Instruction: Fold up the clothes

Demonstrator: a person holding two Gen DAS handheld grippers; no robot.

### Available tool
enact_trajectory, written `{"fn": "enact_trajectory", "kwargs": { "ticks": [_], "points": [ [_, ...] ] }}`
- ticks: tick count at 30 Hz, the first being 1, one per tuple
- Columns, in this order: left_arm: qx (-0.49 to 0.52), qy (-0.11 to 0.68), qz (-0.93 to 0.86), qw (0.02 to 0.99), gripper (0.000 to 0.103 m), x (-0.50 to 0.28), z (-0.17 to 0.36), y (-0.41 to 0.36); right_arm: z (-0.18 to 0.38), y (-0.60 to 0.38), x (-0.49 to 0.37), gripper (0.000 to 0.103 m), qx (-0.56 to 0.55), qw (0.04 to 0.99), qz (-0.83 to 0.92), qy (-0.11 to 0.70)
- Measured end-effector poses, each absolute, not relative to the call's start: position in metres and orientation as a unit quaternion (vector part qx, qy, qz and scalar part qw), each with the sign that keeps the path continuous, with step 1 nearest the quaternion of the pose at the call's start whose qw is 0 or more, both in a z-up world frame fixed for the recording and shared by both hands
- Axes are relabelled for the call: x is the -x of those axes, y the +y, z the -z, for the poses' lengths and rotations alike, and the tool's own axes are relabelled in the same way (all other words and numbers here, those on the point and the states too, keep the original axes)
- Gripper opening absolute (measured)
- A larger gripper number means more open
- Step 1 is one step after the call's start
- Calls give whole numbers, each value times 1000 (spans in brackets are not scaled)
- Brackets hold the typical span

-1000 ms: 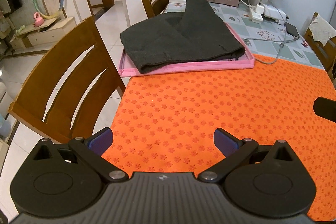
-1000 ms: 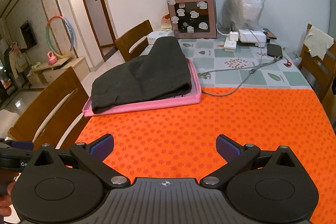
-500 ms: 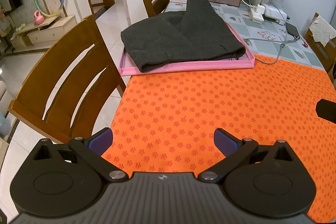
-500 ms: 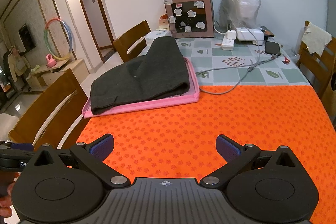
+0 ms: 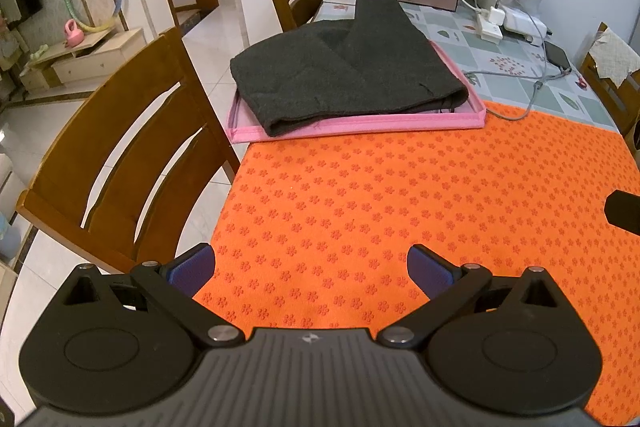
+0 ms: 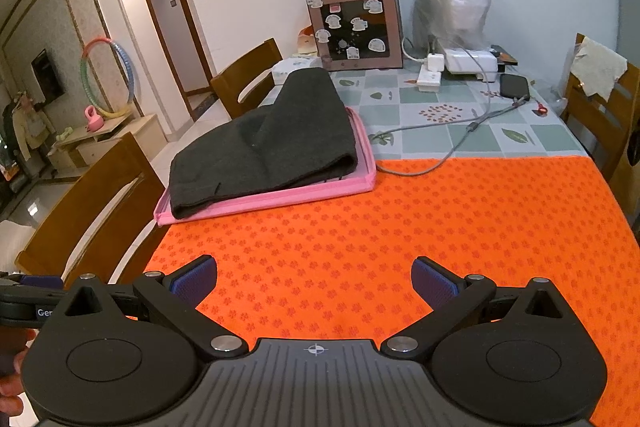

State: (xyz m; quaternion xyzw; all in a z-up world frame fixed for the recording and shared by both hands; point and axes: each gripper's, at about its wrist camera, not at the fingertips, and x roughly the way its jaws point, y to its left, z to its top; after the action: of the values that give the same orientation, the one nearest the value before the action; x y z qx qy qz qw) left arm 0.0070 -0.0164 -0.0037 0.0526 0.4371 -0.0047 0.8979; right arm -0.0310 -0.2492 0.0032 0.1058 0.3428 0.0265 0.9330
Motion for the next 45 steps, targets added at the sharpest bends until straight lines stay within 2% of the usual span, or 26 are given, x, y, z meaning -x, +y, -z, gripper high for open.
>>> {"fn": "enact_trajectory", "kwargs": {
  "ticks": [45],
  "points": [
    [-43,479,6,877,103,-39,24,-15,12,-249,2,103,-104,917,-27,383]
  ]
}}
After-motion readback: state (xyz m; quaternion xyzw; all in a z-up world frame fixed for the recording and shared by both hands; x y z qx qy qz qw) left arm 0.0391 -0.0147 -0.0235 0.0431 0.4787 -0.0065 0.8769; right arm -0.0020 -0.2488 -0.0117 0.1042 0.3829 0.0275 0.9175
